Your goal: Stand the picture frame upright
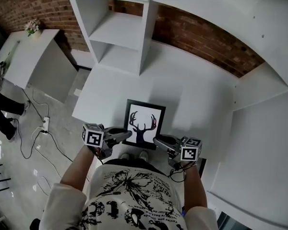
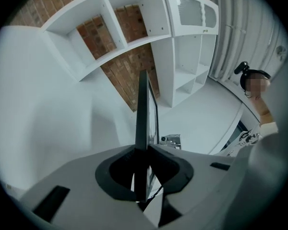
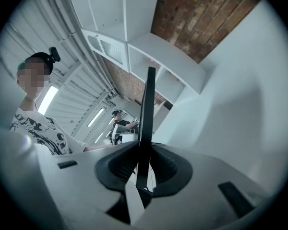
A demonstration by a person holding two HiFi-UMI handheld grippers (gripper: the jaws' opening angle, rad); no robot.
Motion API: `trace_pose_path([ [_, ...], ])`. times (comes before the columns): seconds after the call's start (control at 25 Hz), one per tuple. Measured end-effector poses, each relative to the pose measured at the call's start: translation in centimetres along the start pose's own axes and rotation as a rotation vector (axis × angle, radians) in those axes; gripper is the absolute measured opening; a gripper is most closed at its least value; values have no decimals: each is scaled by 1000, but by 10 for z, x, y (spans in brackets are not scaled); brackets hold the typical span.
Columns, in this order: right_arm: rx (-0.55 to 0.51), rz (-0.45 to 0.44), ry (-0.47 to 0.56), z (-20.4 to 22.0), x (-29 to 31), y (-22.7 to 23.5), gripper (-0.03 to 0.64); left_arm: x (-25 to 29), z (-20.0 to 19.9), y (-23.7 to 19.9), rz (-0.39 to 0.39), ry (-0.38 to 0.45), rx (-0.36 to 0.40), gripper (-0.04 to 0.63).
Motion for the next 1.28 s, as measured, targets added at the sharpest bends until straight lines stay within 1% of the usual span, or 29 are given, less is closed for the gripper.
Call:
trace_pose_path([
  [0.12, -53, -35, -3, -26, -9, -2, 78, 8, -22, 14, 2, 41, 51, 84],
  [0.24, -106, -43, -21, -49, -11, 0, 78, 13, -43, 19, -8, 67, 111, 83],
  [0.32, -141, -40, -38, -62, -7, 2, 78, 13, -55, 18, -13, 77, 135, 84],
  [0.44, -201, -17, -74, -82, 3, 9, 80, 10, -77, 12, -24, 80, 175, 84],
  [0.6, -274, 11, -99, -100, 21, 18, 81, 3, -104, 1, -36, 53, 288, 84],
  [0.68, -295, 32, -107, -114, 33, 32, 81, 3, -125, -13, -56, 38, 327, 89],
  [0.76, -307, 47, -113, -142, 52, 58, 81, 6, -158, -40, -75, 20, 322, 101],
  [0.84, -302, 53, -115, -177, 73, 91, 81, 10, -199, -72, -80, 15, 308, 101],
  [0.92, -307, 63, -109, -200, 87, 119, 81, 16, -230, -95, -75, 17, 321, 103],
  [0.96, -318, 72, -106, -203, 89, 127, 81, 19, -237, -102, -68, 17, 336, 104],
  [1.04, -340, 96, -102, -201, 89, 136, 81, 24, -238, -112, -51, 6, 363, 103],
  [1.16, -357, 136, -105, -199, 87, 134, 81, 28, -235, -116, -14, -14, 385, 100],
  [1.28, -366, 154, -101, -197, 86, 128, 81, 27, -232, -114, 24, -22, 397, 95],
])
Point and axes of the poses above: the fingertips, and each gripper's own axes: x forward along the fingers, y to its right, z out of its underside, the point moved 5 cm from there along -x, backward along the fingers, and after that the axes turned 13 degrees about -z, right-handed, at the moved point
